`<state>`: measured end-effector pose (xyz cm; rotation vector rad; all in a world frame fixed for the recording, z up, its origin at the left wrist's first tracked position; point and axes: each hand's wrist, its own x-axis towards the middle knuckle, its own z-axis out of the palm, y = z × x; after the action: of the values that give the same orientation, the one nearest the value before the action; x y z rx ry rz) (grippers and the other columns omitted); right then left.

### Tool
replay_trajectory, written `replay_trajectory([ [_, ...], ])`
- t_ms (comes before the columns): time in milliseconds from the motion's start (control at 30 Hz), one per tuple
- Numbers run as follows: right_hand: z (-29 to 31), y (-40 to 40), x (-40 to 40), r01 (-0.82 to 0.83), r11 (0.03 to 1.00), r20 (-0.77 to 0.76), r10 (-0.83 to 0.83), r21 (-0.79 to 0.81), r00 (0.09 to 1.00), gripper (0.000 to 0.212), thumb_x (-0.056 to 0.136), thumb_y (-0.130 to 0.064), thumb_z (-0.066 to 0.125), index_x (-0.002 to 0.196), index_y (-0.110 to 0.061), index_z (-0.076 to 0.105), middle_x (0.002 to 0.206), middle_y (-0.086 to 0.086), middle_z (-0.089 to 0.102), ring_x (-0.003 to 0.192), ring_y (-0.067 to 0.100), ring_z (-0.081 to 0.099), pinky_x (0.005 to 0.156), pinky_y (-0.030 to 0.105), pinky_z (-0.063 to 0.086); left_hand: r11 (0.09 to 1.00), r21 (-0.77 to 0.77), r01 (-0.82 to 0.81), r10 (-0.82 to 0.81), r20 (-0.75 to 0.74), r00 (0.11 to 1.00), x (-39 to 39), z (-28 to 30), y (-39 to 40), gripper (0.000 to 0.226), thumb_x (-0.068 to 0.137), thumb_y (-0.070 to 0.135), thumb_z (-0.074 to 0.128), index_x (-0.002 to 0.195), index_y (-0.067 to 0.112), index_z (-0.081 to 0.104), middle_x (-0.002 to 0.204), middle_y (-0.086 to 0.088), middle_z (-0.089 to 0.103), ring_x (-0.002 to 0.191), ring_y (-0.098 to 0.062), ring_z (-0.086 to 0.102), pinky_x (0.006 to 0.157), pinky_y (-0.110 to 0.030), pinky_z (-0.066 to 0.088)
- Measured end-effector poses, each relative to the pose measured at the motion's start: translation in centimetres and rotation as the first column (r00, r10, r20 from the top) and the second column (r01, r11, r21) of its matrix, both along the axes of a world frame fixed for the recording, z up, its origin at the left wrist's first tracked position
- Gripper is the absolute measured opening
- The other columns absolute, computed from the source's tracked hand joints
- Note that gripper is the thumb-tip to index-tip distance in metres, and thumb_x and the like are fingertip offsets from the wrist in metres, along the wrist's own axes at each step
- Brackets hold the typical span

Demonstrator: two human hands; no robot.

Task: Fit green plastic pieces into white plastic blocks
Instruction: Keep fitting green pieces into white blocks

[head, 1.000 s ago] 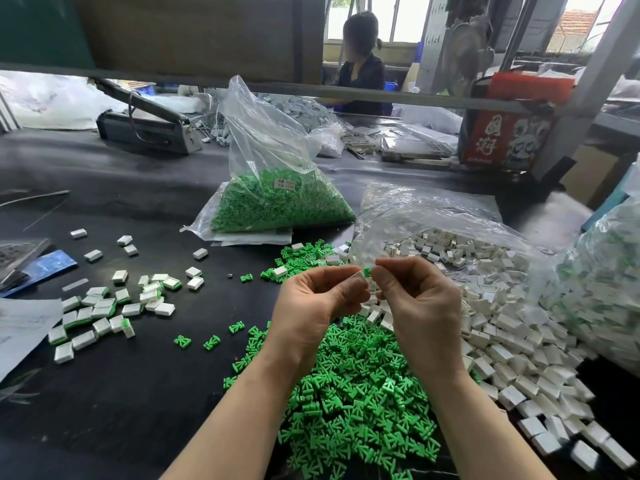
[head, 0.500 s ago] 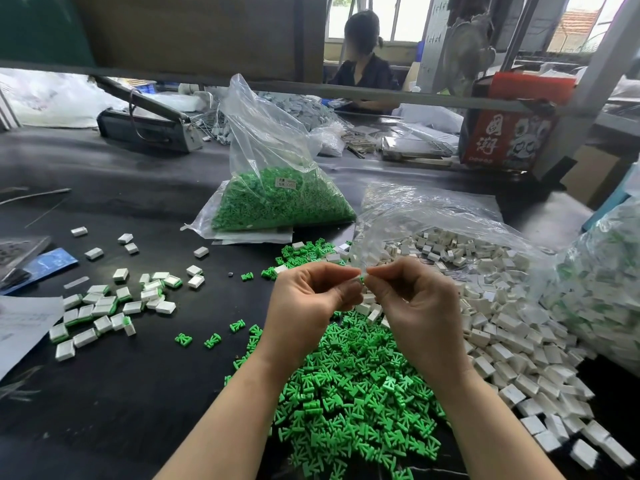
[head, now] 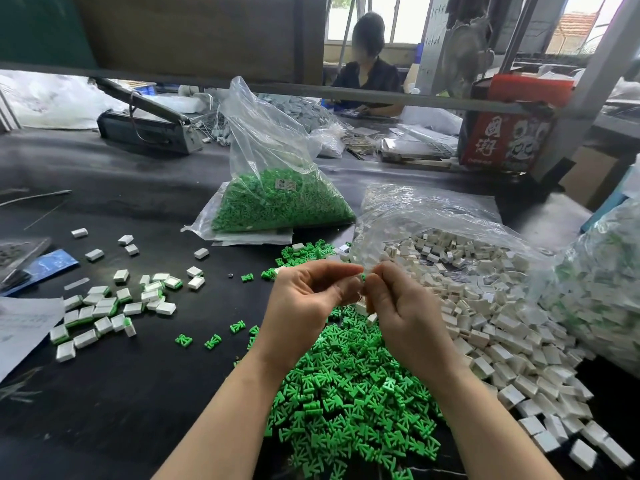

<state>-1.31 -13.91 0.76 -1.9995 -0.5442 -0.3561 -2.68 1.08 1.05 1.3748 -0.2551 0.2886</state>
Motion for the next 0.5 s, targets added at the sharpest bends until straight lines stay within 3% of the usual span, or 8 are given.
replay_trajectory([
  [133, -0.14, 0.23, -0.16, -0.073, 0.993, -0.049, 0.078, 0.096, 0.996, 0.025, 0.102, -0.019, 0.049, 0.078, -0.012, 0.052, 0.059, -0.011, 0.045, 0.056, 0.009, 0.039, 0.052, 0.043, 0.033, 0.994, 0.113, 0.012, -0.006, -0.053, 0.999, 0.13, -0.31, 0.02, 0.005, 0.090, 0.008, 0.067, 0.094, 0.008, 0.068, 0.076, -0.003, 0.069, 0.068, -0.008, 0.063, 0.063, -0.019, 0.051],
  [267, -0.01, 0.20, -0.28, -0.095, 0.983, -0.091, 0.110, 0.156, 0.990, 0.027, 0.102, -0.017, 0.049, 0.077, -0.006, 0.051, 0.061, -0.010, 0.045, 0.061, 0.011, 0.039, 0.056, 0.042, 0.032, 0.950, 0.281, 0.133, -0.106, -0.110, 0.988, -0.27, -0.46, -0.32, 0.033, 0.098, 0.039, 0.051, 0.080, 0.012, 0.054, 0.067, -0.001, 0.051, 0.061, -0.011, 0.046, 0.057, -0.023, 0.038],
  [400, 0.02, 0.05, -0.09, -0.081, 0.991, -0.114, 0.094, 0.111, 0.989, 0.029, 0.102, -0.018, 0.050, 0.075, -0.006, 0.050, 0.058, -0.012, 0.044, 0.059, 0.009, 0.037, 0.056, 0.037, 0.030, 0.925, 0.364, 0.106, -0.092, -0.053, 0.994, -0.74, -0.48, -0.52, 0.031, 0.098, 0.037, 0.039, 0.074, 0.019, 0.046, 0.066, 0.005, 0.041, 0.065, -0.013, 0.036, 0.066, -0.049, 0.036],
  [500, 0.13, -0.18, 0.19, -0.101, 0.991, -0.131, 0.111, 0.084, 0.985, 0.028, 0.101, -0.017, 0.052, 0.076, -0.003, 0.053, 0.058, -0.013, 0.044, 0.059, 0.008, 0.037, 0.058, 0.036, 0.031, 0.917, 0.388, 0.095, -0.086, -0.041, 0.995, -0.69, -0.45, -0.41, 0.028, 0.097, 0.034, 0.037, 0.072, 0.026, 0.048, 0.065, 0.013, 0.041, 0.064, -0.011, 0.036, 0.071, -0.057, 0.038],
])
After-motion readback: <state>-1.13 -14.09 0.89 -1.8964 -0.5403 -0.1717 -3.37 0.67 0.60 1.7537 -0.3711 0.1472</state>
